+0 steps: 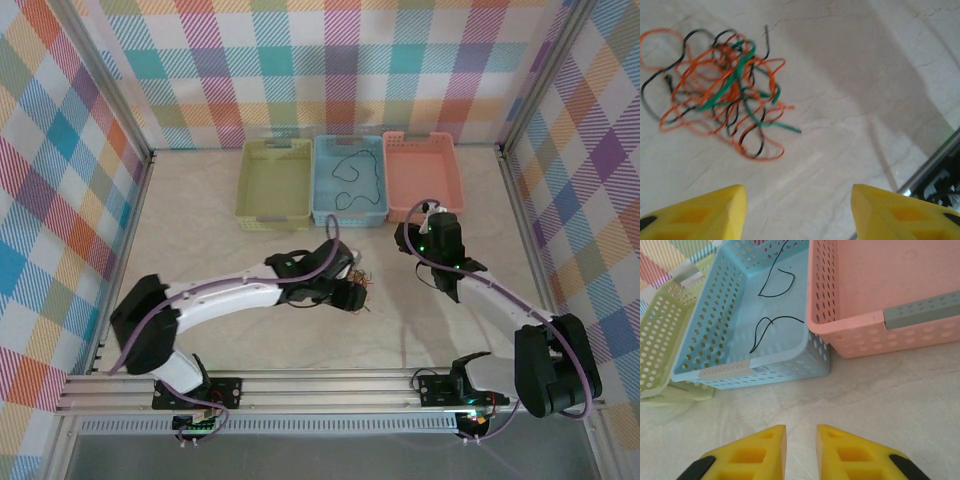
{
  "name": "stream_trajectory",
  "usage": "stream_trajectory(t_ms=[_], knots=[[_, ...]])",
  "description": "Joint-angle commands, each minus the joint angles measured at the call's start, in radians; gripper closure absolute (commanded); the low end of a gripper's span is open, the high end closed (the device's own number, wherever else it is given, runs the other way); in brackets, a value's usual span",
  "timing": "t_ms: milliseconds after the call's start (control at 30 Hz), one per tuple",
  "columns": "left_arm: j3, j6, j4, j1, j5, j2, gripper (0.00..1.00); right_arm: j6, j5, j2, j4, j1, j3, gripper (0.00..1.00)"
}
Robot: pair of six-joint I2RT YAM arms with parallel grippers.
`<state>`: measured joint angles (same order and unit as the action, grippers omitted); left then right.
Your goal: Untangle the cables
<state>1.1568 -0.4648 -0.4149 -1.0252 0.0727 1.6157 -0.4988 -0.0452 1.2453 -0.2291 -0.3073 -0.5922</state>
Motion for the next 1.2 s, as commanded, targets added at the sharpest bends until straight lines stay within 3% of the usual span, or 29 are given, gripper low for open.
stream_trajectory(t_ms=[0, 333, 500, 767, 933, 1167], knots=[[0.083, 0.023, -0.052, -0.019, -0.096, 0.063, 0.46, 0.014, -0.07, 0.023, -0.094, -0.002, 0.026, 0.81], [0.169, -0.021, -0.123, -0.021, -0.223, 0.194, 0.49, -0.015, -0.071, 0.039, -0.104, -0.002, 0.033, 0.83], [0.176, -0.029, -0.126, -0.021, -0.229, 0.215, 0.53, -0.02, -0.055, 0.052, -0.098, -0.001, 0.025, 0.83], [0.169, -0.035, -0.111, -0.021, -0.245, 0.203, 0.73, -0.003, -0.062, 0.069, -0.096, -0.002, 0.02, 0.83], [0.147, -0.023, -0.106, -0.021, -0.247, 0.184, 1.0, 0.006, -0.029, 0.086, -0.112, -0.002, 0.015, 0.84], [0.081, 0.035, -0.095, -0.016, -0.267, 0.022, 1.0, 0.038, 0.046, 0.043, -0.161, -0.002, 0.033, 0.84]])
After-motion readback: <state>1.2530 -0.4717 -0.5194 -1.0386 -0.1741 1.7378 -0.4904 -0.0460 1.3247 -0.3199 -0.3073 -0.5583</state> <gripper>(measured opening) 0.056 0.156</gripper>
